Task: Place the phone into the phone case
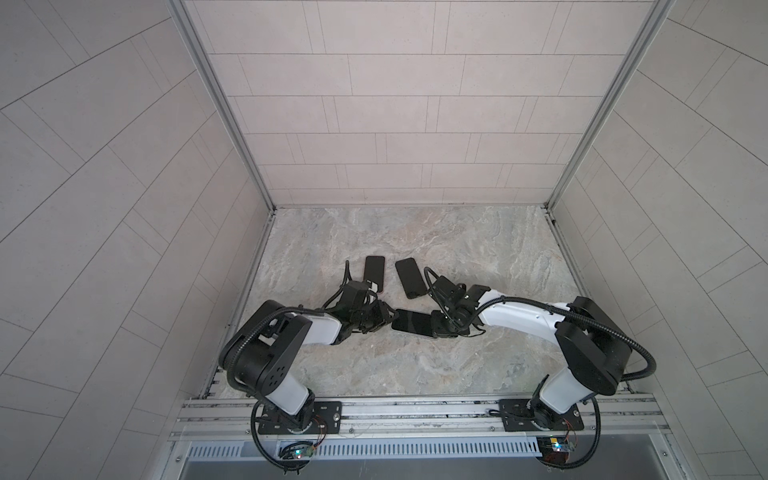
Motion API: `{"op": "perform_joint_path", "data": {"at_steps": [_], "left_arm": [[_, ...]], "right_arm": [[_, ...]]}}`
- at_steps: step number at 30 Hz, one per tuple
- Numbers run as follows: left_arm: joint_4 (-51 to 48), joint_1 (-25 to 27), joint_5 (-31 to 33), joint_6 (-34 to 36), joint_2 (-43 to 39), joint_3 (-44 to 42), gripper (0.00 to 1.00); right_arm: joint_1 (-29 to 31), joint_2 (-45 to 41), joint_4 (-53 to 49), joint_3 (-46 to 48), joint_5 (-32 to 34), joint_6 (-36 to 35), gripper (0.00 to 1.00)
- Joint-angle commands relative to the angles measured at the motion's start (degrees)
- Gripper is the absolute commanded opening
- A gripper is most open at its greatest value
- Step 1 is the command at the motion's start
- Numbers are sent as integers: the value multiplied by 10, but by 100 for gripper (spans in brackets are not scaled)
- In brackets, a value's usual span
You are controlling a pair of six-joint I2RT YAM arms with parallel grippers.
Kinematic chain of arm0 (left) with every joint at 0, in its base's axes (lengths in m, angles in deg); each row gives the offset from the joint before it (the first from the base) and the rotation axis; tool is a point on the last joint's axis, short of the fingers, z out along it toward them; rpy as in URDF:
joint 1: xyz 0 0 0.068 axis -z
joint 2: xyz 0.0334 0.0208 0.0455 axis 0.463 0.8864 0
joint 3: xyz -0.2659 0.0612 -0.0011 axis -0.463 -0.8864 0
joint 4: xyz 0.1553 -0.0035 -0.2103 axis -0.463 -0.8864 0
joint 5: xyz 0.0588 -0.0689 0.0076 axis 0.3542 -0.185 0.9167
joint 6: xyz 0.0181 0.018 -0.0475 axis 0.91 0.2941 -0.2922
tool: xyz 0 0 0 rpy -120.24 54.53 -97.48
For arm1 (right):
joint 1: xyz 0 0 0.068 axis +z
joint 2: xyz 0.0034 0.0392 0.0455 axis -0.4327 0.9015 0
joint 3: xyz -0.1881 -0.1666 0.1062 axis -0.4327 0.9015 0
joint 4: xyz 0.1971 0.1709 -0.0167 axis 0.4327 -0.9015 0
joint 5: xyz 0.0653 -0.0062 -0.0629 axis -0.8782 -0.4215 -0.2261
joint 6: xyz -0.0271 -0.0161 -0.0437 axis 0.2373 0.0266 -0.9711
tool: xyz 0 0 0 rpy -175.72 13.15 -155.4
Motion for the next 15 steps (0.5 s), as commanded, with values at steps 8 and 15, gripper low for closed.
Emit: {"op": "perform_joint_path", "data": {"at_steps": [8,15], "left_arm": [[-7,9,-17,4,7,9,37],[-8,9,-18,4,8,11,37]], "right_arm": [[23,103,67,1,-39,-26,2],[32,119,39,-23,-33,-30,3]]}}
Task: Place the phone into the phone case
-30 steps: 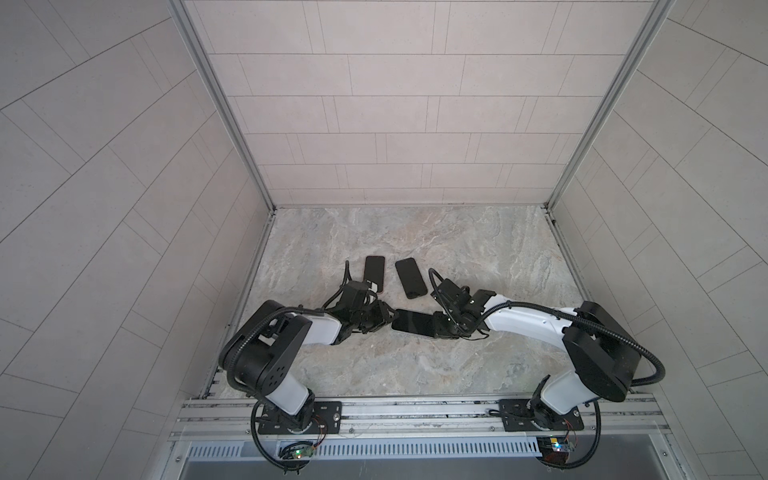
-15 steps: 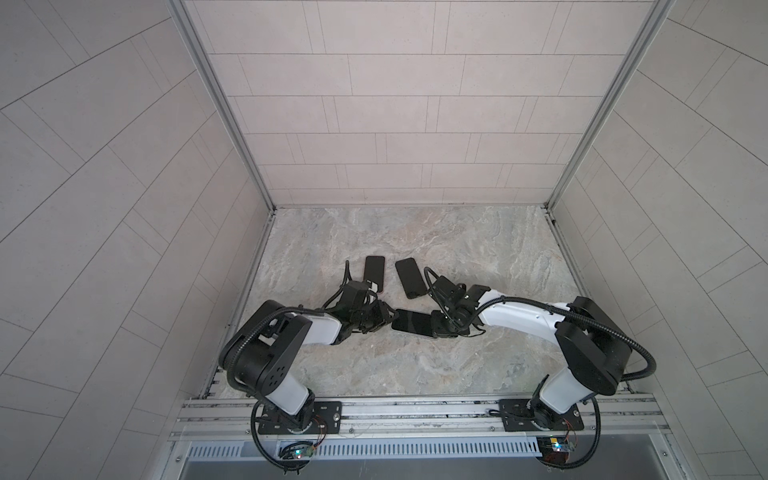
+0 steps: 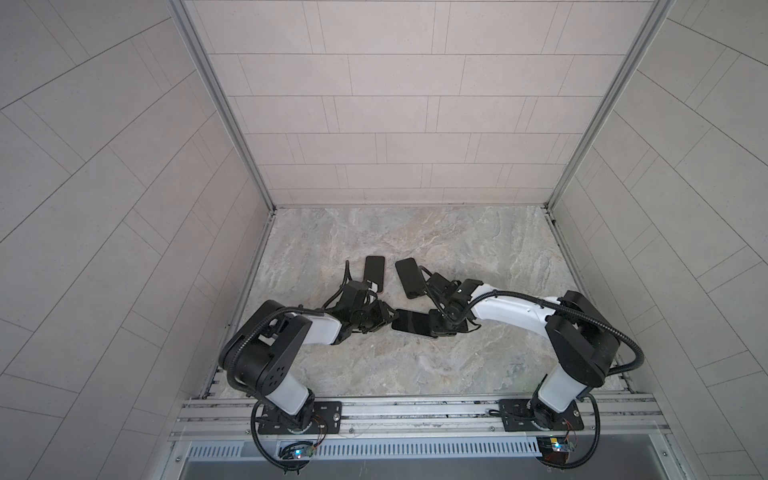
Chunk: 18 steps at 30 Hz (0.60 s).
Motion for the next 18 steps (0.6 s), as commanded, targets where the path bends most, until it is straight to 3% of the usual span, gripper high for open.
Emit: {"op": "perform_joint_path", "data": {"at_steps": [1,4,8,18], "left_arm": [[-7,9,-17,3,8,10,37],[-7,9,-16,3,5,8,37],[-7,9,-16,2,5,8,37],[-7,9,-16,2,3,6,37]], "right_arm": [[32,75,94,28,-30,-12,3],[48,54,85,33,-6,-5,4],[67,44,125,63,-22,29,5],[86,65,118,52,-19,48,19]]}}
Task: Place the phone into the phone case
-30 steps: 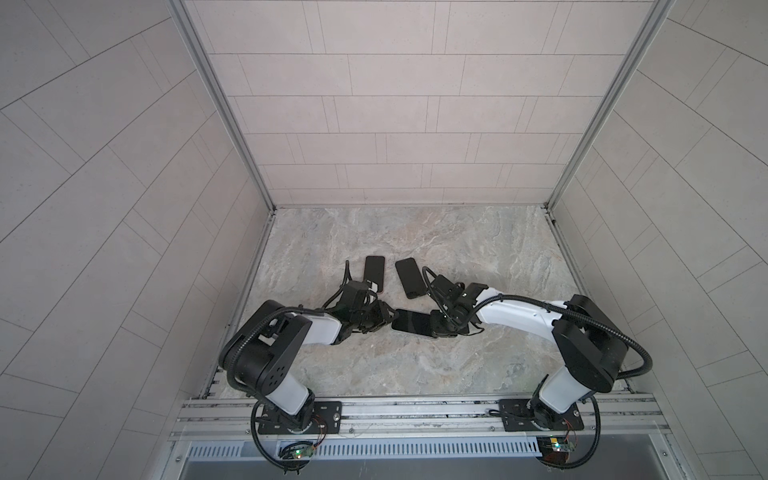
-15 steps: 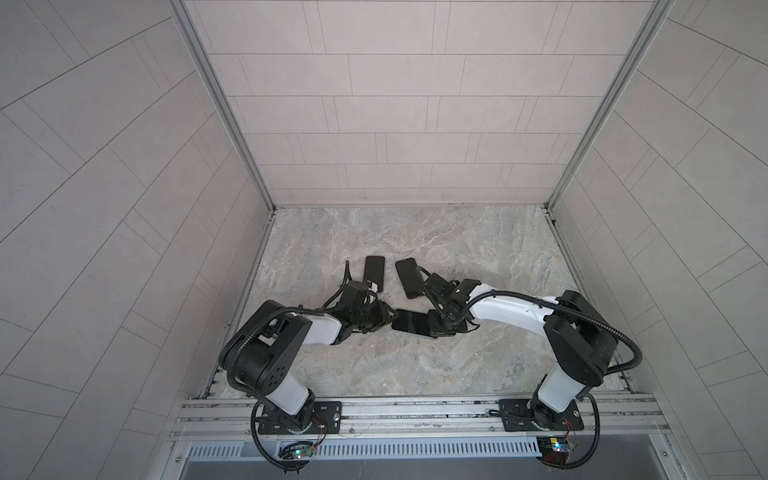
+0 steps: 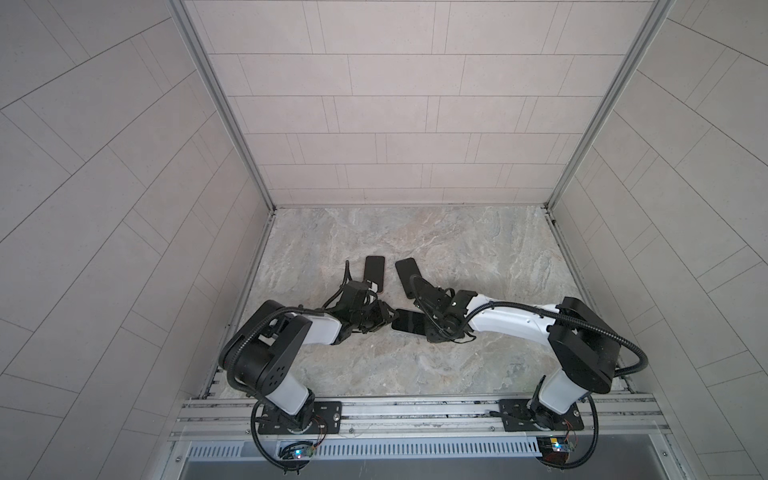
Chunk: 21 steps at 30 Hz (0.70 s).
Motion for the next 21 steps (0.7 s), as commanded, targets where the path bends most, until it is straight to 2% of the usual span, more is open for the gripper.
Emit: {"op": "perform_joint_path", "data": {"at_steps": [1,15,21], "left_arm": [[-6,9,-16,2,2,6,37],[-4,9,-16,2,4,7,37],[-4,9,-16,2,2,4,37]], "right_arm": [[19,84,91,31,-104,13,19],[-3,132,140,45,-164,30,16],[-4,124,144,49,-162,30,16]]}}
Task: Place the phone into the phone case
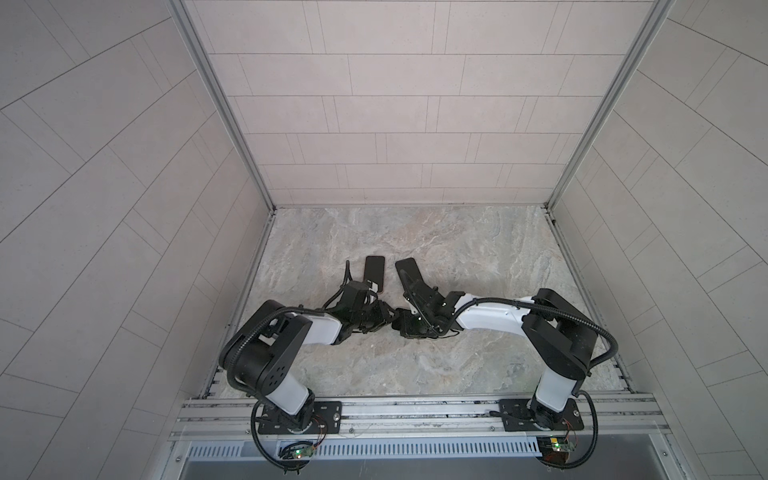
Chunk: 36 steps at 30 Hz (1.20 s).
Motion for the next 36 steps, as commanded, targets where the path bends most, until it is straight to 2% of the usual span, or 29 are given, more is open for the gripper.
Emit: {"op": "perform_joint_path", "data": {"at_steps": [1,6,9,15,18,24,28,36], "left_arm": [[-4,8,-18,2,2,4,37],[-6,8,-17,2,1,5,37],[-5,8,-17,2,-2,2,37],[-4,7,-16,2,-5,0,37],[-4,8,-15,2,-4,0,37],[-3,8,-11,2,-8,-3,37],[-5,8,-7,1,-11,-5,37],[-7,8,-11,2,-10,-4,37]], "right_arm": [[2,61,-82,48,23,6,16],[4,51,-93,40,34,-3,16],[10,15,-96,43,60,-12,17],[0,-177,-115,79,158,-52,19],[-41,-236,-159,86,174,-75,19],[-169,-228,-193,95,92,-151,18],[-179,-204,-174,85,54,-193,18],[-179,-167,-143,78,21,-204,18]]}}
